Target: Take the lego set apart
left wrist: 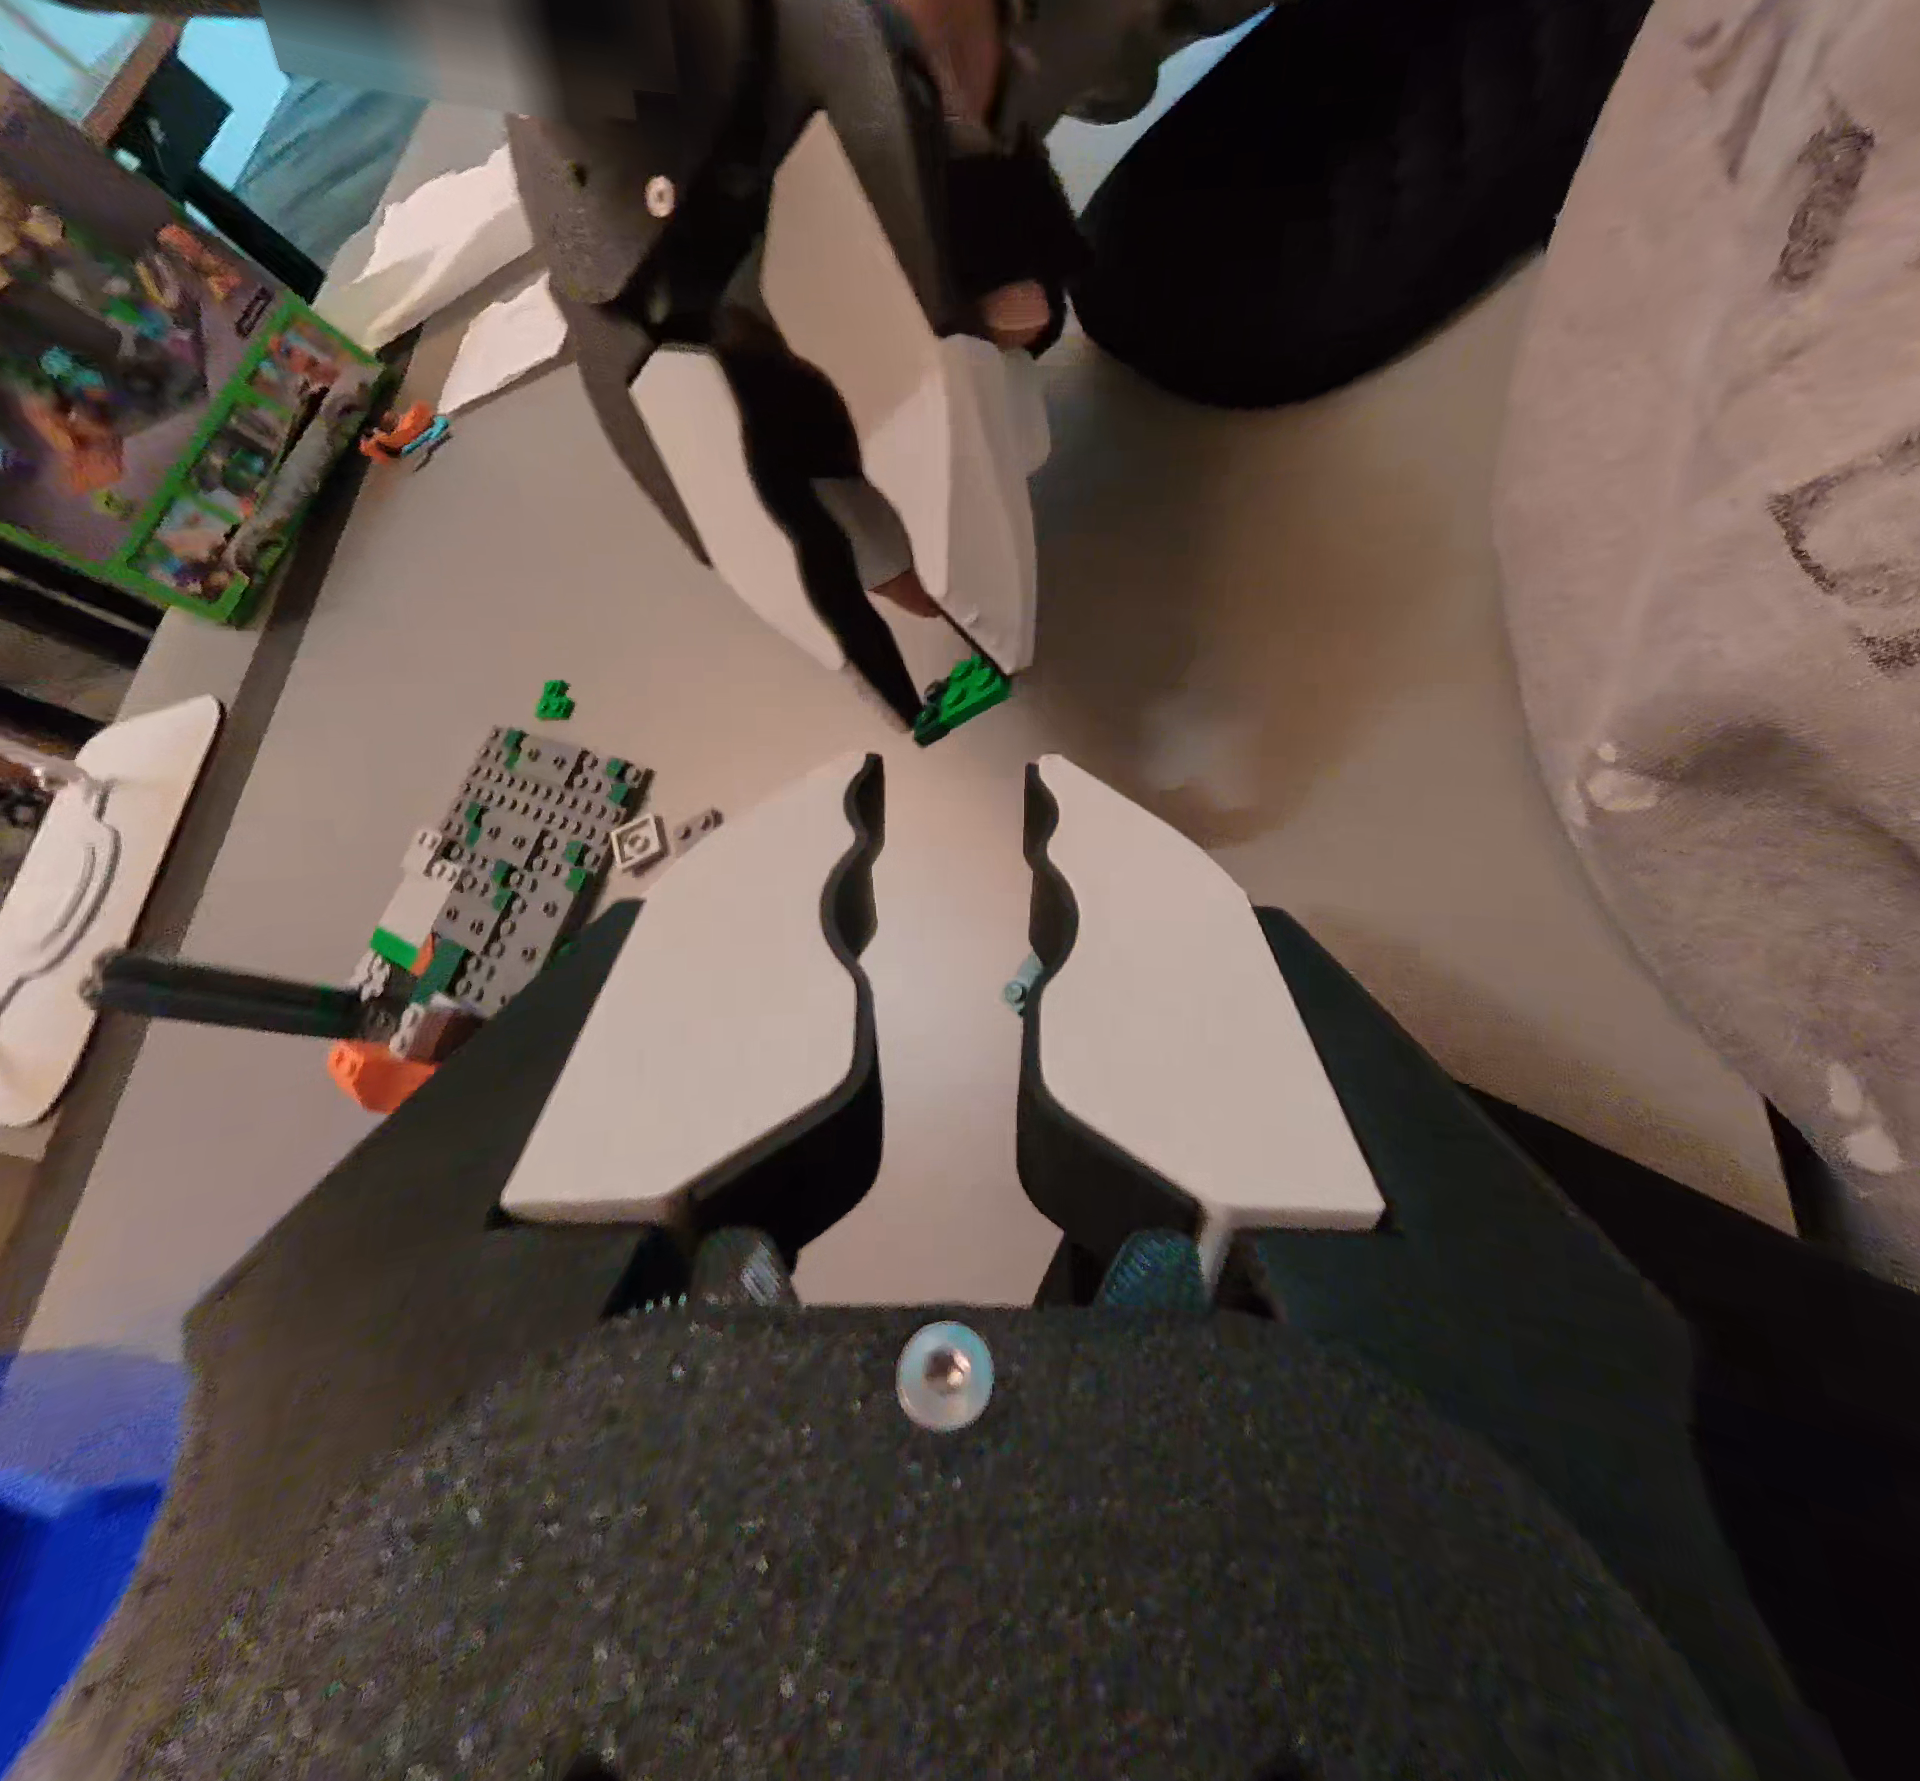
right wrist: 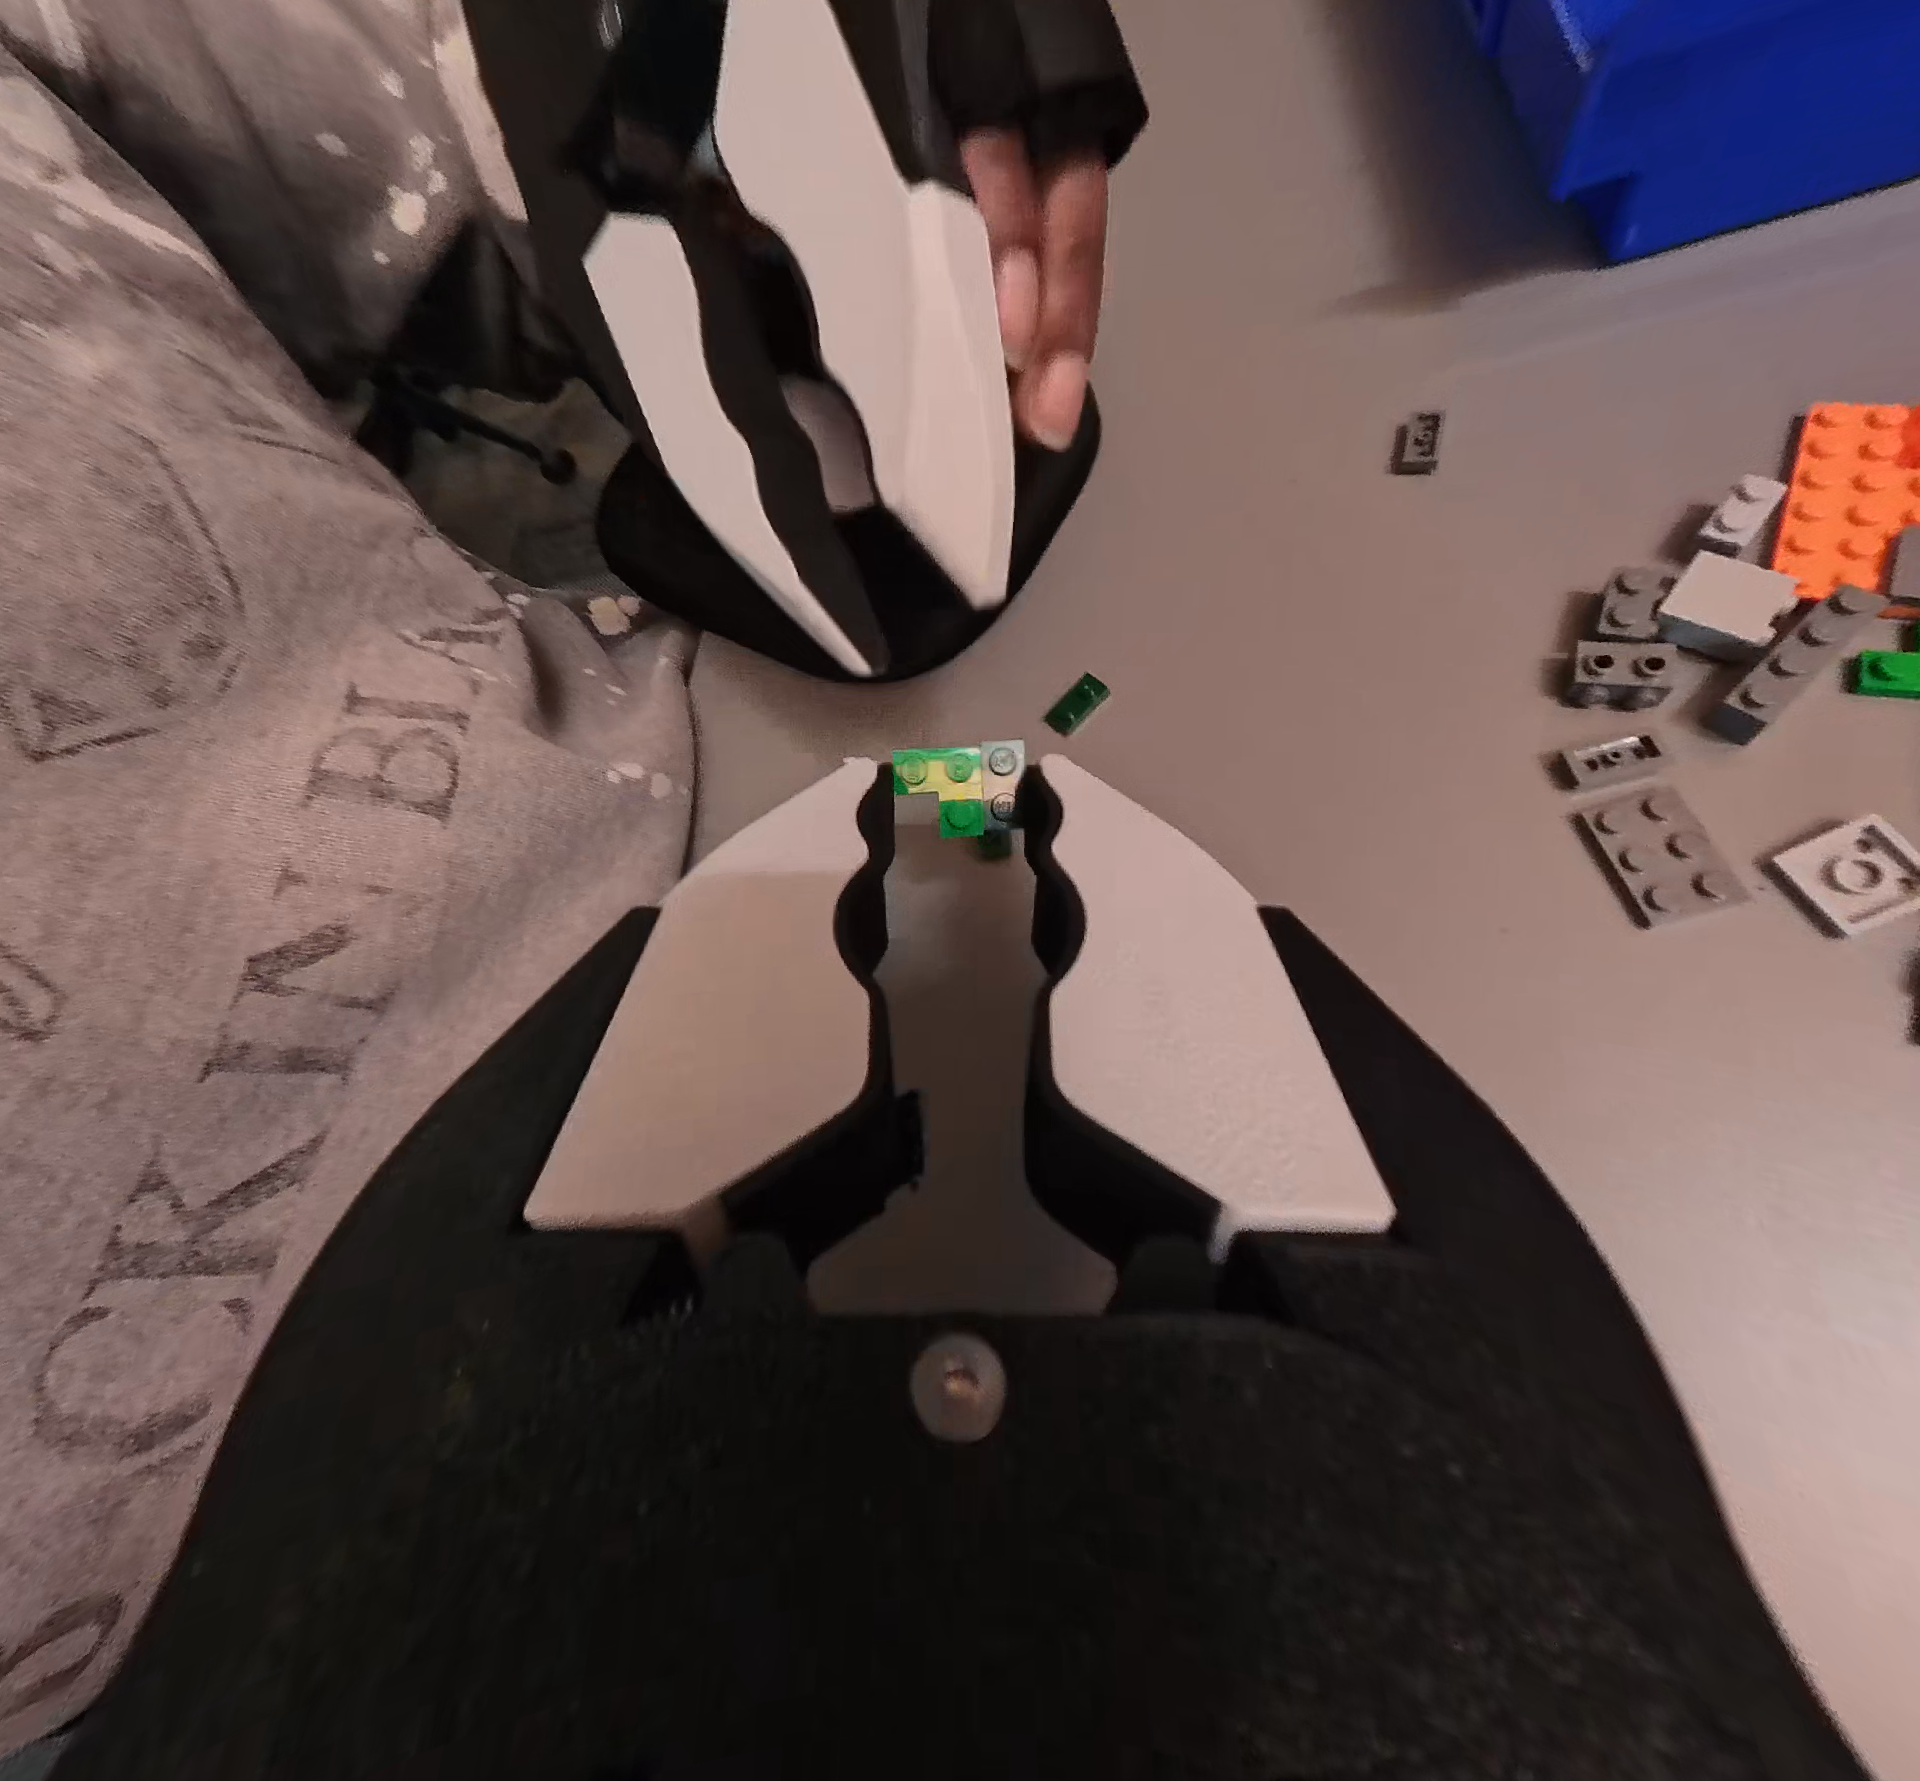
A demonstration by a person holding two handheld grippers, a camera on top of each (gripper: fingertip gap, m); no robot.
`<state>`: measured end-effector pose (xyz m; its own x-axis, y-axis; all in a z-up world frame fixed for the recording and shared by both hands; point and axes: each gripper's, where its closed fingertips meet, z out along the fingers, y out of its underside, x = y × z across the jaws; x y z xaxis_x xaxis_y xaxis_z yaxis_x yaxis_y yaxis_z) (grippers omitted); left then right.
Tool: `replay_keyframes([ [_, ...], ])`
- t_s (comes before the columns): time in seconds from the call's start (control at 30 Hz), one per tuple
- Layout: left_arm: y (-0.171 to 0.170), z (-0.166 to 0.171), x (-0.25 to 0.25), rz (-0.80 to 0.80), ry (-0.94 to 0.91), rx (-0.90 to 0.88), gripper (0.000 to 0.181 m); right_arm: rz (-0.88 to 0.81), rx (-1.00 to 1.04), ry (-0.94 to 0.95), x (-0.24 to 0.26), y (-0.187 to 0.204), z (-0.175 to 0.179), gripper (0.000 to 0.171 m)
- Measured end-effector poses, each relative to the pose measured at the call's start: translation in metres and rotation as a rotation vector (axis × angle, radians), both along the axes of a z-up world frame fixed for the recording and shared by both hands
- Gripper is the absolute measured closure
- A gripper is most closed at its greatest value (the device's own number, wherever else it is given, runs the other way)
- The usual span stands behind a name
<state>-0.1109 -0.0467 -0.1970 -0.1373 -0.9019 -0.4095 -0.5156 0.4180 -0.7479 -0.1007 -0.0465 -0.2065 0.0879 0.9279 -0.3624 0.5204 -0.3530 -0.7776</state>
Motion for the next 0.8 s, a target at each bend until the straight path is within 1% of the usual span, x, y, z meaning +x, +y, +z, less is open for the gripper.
replay_keyframes([
  [0.3,-0.008,-0.011,0.014,-0.061,0.036,0.091,0.161,0.043,-0.039,0.025,-0.006,-0.009,0.004,0.148],
  [0.4,-0.008,-0.009,0.014,-0.067,0.023,0.108,0.168,0.053,-0.069,0.043,-0.007,-0.011,0.005,0.148],
  [0.57,-0.010,-0.005,0.016,-0.075,0.001,0.141,0.167,0.056,-0.128,0.075,-0.008,-0.011,0.007,0.147],
  [0.67,-0.012,-0.003,0.016,-0.085,-0.014,0.139,0.171,0.066,-0.160,0.102,-0.008,-0.012,0.011,0.147],
  [0.8,-0.015,-0.002,0.016,-0.094,-0.022,0.134,0.173,0.092,-0.221,0.135,-0.009,-0.016,0.014,0.147],
])
